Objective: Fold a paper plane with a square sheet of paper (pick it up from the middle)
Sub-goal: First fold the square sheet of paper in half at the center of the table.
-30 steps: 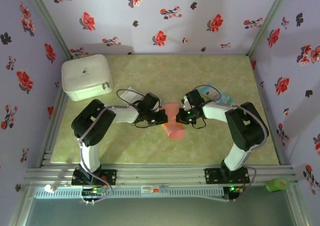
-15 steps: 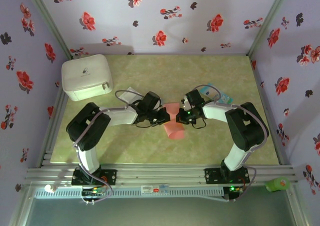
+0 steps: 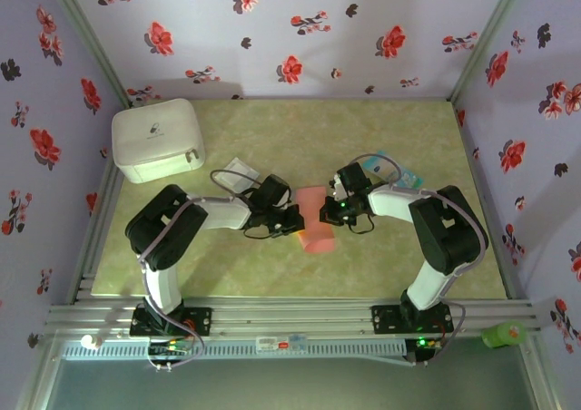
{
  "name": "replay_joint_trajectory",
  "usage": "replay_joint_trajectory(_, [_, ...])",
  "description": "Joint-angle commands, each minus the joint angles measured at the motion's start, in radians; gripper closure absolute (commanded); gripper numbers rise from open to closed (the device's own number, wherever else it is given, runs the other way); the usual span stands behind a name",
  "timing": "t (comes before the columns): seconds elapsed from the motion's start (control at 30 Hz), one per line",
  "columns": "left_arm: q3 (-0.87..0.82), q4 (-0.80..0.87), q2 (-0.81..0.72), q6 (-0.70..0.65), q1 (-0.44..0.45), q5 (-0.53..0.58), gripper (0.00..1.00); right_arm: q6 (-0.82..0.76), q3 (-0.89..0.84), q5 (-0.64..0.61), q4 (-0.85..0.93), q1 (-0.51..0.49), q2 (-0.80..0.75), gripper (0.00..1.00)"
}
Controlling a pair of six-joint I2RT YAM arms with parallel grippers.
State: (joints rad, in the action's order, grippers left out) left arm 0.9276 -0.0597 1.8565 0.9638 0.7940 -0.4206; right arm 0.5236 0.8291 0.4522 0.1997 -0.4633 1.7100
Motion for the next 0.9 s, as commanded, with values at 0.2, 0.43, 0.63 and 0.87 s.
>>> replay_joint_trajectory(0.2, [0.083,0.089,-0.070,0.009,0.052,0.021,1.00,0.000,-0.048,-0.168,0.145,0.003,0.033,1.00])
replay_joint_trajectory(0.43, [0.028,0.006,-0.031,0.073,0.065,0.025,1.00,0.002,-0.050,-0.166,0.143,0.005,0.034,1.00])
replay_joint_trajectory(0.63, [-0.048,-0.025,-0.029,0.080,0.066,0.029,1.00,0.001,-0.051,-0.166,0.140,0.005,0.038,1.00])
replay_joint_trajectory(0.87, [-0.147,-0.035,-0.061,0.056,0.067,0.045,1.00,0.001,-0.059,-0.169,0.138,0.004,0.037,1.00])
